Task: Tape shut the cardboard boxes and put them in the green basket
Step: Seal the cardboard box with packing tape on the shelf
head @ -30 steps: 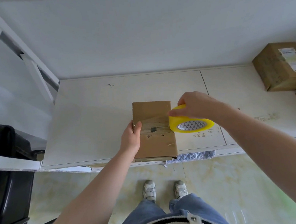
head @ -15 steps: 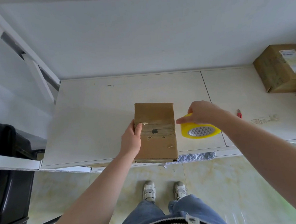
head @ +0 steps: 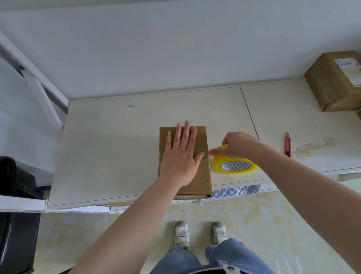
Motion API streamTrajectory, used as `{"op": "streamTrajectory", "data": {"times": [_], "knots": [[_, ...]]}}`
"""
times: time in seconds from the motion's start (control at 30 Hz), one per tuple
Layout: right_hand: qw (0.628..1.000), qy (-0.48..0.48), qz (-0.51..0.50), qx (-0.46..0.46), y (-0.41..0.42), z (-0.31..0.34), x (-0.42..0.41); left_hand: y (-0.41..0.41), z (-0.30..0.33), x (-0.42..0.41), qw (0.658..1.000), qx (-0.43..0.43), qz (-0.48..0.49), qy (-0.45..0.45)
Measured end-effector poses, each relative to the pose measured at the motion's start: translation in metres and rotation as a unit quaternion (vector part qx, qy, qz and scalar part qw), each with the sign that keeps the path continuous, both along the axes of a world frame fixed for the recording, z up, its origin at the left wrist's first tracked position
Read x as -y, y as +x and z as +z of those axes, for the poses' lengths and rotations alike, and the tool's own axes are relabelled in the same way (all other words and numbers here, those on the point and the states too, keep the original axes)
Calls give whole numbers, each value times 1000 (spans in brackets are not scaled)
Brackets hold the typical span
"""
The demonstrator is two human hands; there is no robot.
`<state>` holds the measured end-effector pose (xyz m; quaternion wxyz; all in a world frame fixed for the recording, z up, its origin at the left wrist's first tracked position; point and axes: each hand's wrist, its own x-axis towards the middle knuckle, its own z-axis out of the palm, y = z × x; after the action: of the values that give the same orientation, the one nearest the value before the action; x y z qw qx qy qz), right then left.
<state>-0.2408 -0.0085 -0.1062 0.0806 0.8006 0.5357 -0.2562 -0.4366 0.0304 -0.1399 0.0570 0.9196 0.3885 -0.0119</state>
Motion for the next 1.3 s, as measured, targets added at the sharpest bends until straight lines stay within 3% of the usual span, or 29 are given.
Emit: {"op": "streamTrajectory", "data": {"times": [0.27, 0.37, 0.57, 0.73, 1.3], "knots": [[1000, 20, 3, 2, 14, 5, -11, 21, -5, 2, 996, -5, 87, -5], [999, 36, 14, -1, 21, 8, -15, 22, -4, -6, 998, -3, 59, -9], [992, 81, 5, -93, 49, 0, -3, 18, -1, -9, 995, -1, 97, -20], [994, 80, 19, -73, 49, -4, -10, 38, -1, -2, 987, 19, 156, -33], [998, 45, 41, 9, 52, -11, -15, 32, -3, -1, 990, 10, 142, -14]]}}
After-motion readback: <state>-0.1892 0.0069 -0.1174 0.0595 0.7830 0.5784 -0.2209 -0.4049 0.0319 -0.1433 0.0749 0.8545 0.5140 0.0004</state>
